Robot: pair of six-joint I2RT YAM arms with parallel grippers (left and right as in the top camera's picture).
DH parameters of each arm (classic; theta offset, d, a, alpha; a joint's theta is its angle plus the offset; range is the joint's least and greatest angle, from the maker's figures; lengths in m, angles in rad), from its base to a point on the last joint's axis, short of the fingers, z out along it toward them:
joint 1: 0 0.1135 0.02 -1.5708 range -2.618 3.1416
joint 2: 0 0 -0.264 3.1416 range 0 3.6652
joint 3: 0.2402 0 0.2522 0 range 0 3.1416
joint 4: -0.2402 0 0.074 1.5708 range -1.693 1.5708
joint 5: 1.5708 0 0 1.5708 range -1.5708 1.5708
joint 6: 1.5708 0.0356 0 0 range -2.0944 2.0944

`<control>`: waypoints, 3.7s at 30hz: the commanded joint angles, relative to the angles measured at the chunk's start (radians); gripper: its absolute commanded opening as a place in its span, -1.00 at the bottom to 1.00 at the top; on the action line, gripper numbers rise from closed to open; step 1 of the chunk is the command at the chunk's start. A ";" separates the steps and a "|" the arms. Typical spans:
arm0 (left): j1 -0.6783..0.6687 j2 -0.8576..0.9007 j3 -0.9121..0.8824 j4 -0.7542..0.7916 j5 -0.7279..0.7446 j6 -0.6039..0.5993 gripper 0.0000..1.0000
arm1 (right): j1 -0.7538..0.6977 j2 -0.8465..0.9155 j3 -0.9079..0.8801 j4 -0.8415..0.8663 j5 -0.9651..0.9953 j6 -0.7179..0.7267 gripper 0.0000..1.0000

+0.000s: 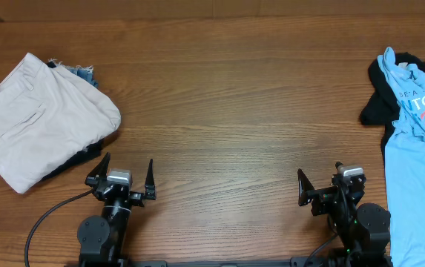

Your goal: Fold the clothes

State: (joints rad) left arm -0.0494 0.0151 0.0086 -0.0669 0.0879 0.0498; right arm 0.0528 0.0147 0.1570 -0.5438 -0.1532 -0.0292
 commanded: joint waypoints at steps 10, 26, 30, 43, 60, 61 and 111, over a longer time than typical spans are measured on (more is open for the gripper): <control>0.010 -0.006 -0.003 -0.004 -0.014 -0.020 1.00 | -0.003 -0.010 -0.008 -0.003 -0.005 0.002 1.00; 0.010 -0.007 -0.003 -0.004 -0.014 -0.020 1.00 | -0.003 -0.010 -0.008 -0.003 -0.005 0.002 1.00; 0.010 -0.007 -0.003 0.000 0.018 -0.034 1.00 | -0.003 -0.010 -0.008 0.029 0.006 -0.002 1.00; 0.010 0.023 0.111 0.020 0.216 -0.320 1.00 | -0.003 0.016 0.060 0.352 -0.275 0.301 1.00; 0.010 1.096 1.277 -0.695 0.138 -0.167 1.00 | -0.059 1.445 1.313 -0.397 -0.043 0.192 1.00; 0.009 1.159 1.332 -0.739 0.142 -0.165 1.00 | -0.081 1.505 1.373 -0.436 -0.043 0.208 1.00; -0.030 1.364 1.466 -0.796 0.219 -0.211 0.58 | -0.552 1.884 1.607 0.074 -0.455 0.413 -0.92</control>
State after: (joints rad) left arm -0.0727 1.3888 1.4467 -0.8711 0.3309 -0.2031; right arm -0.5556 1.9564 1.7367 -0.4561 -0.4793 0.4316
